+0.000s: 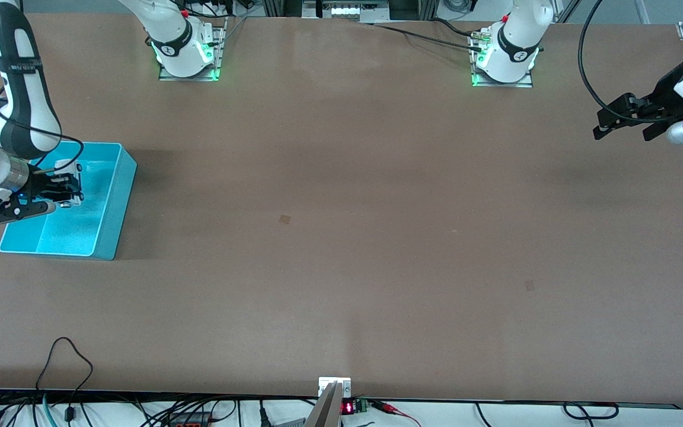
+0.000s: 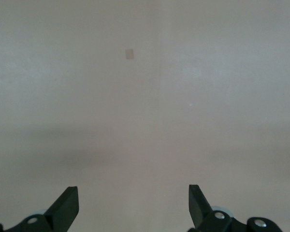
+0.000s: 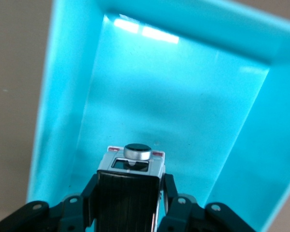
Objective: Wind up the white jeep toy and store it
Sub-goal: 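Carry the jeep over the light-blue bin with the right gripper, then lower the jeep into the bin and open the right gripper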
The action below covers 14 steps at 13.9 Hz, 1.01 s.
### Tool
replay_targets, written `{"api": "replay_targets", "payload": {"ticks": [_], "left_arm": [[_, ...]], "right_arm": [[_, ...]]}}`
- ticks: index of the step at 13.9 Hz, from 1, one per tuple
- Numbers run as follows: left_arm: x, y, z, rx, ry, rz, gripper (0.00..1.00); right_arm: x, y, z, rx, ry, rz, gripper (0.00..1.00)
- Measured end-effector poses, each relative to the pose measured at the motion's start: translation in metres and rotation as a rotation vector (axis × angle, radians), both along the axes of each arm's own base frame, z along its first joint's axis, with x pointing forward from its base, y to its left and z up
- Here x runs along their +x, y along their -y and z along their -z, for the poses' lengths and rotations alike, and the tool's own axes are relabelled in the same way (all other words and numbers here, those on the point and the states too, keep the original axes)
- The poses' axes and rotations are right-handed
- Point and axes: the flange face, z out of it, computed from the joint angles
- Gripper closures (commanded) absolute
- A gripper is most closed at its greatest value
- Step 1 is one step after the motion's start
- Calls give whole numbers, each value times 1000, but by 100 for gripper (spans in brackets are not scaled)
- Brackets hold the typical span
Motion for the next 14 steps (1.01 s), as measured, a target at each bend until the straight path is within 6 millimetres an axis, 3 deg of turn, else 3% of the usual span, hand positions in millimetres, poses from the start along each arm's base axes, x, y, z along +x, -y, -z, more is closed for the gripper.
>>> {"api": "replay_targets", "payload": {"ticks": [4,10,12,14], "left_arm": [[-1,0,-1,0,2,-3,0],[-1,-1,-1,0,2,-5,0],[-1,-5,-1,1,2,-13,0],[-1,-8,-1,1,2,-18,0]], "right_arm": [[-7,11,36,-2,-48,62,100],[-9,14,59,-10,-67,71,100],[-11,16,66,-10,-78,75,96],[-12,17,71,-11,-87,77,85]]}}
